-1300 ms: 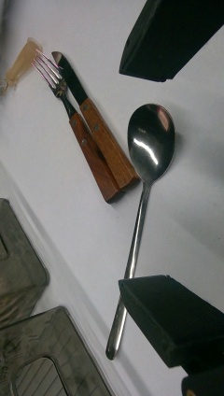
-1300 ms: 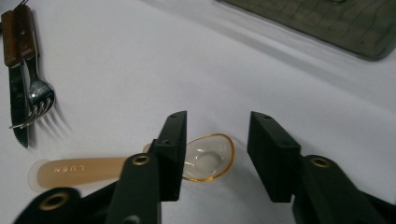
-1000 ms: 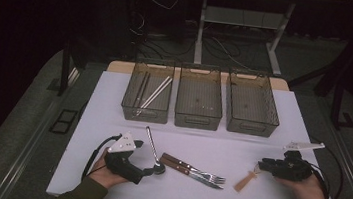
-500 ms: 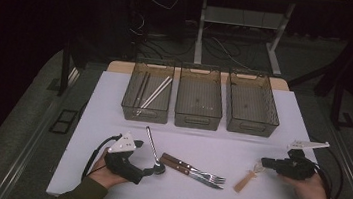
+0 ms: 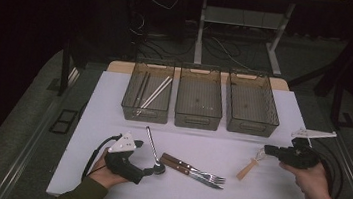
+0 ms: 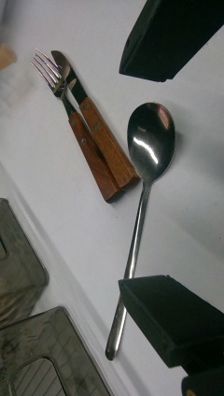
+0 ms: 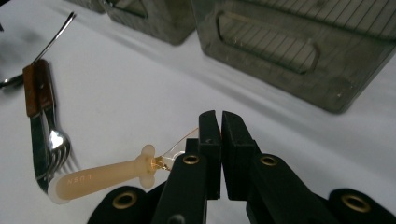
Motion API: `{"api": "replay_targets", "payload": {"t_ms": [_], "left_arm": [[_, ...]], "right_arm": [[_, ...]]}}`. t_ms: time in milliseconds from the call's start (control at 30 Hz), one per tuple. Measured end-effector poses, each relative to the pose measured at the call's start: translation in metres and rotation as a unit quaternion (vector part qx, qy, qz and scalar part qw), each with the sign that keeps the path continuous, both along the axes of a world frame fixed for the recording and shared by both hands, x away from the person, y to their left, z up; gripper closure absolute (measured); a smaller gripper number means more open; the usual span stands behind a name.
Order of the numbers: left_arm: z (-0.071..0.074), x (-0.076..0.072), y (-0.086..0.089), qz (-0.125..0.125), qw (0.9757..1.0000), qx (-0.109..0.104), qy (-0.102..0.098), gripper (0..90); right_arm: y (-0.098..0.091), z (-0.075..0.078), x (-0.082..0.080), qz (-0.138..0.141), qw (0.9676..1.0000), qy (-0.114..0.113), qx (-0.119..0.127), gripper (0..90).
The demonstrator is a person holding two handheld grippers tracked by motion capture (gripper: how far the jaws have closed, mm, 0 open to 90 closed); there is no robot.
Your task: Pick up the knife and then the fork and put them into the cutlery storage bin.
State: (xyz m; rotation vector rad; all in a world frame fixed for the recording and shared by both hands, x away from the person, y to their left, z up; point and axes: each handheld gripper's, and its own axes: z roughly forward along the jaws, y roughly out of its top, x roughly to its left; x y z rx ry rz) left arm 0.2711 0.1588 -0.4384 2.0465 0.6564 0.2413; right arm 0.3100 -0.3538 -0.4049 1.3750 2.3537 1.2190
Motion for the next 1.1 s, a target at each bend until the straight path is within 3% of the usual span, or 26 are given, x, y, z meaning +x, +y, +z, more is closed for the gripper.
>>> {"api": "replay_targets", "payload": {"t_ms": [333, 633, 867, 1100], "left_arm": [[0.000, 0.000, 0.000, 0.001, 1.0000, 0.000, 0.001, 0.0], [0.001, 0.000, 0.001, -0.001, 1.0000, -0.004, 0.000, 0.0], [0.001, 0.000, 0.001, -0.004, 1.0000, -0.005, -0.001, 0.0], [0.002, -0.001, 0.000, -0.007, 0.9999, -0.011, -0.003, 0.0]], "right_arm": [[0.018, 0.040, 0.022, -0.022, 0.9992, -0.028, 0.017, 87.9], [0.058, 0.072, 0.066, -0.031, 0.9985, -0.042, 0.016, 87.9], [0.093, 0.079, 0.104, -0.037, 0.9981, -0.042, 0.025, 87.9], [0.130, 0.070, 0.137, -0.053, 0.9979, -0.035, 0.013, 87.9]]}}
